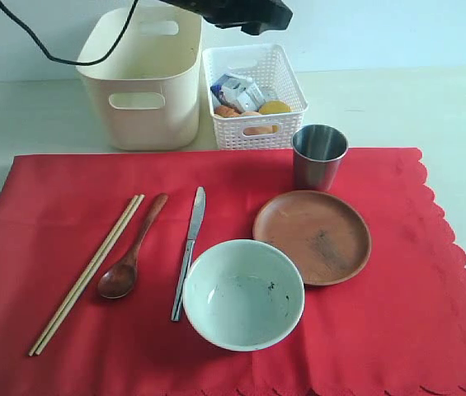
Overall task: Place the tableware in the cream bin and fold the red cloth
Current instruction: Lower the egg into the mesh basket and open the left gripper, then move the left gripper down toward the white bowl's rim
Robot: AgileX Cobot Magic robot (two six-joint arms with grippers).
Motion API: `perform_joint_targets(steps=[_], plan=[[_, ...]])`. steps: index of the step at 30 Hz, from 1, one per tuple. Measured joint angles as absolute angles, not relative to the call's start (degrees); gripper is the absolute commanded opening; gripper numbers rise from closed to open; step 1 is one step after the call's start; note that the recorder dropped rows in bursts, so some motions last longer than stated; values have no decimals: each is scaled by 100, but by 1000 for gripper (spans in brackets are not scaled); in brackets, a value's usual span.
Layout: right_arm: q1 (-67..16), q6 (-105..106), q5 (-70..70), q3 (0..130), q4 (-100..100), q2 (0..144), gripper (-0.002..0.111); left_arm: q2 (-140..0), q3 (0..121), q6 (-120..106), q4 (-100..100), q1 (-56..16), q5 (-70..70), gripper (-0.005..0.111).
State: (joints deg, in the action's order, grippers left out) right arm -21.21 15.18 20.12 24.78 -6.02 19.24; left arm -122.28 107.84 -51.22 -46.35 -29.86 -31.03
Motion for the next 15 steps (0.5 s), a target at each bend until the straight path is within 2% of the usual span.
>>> perform_joint_targets(steps=[15], plan=[[-2121, 1518, 2025, 2478, -602, 1924, 0, -11510, 10784, -3630, -2745, -2986, -4895, 58]])
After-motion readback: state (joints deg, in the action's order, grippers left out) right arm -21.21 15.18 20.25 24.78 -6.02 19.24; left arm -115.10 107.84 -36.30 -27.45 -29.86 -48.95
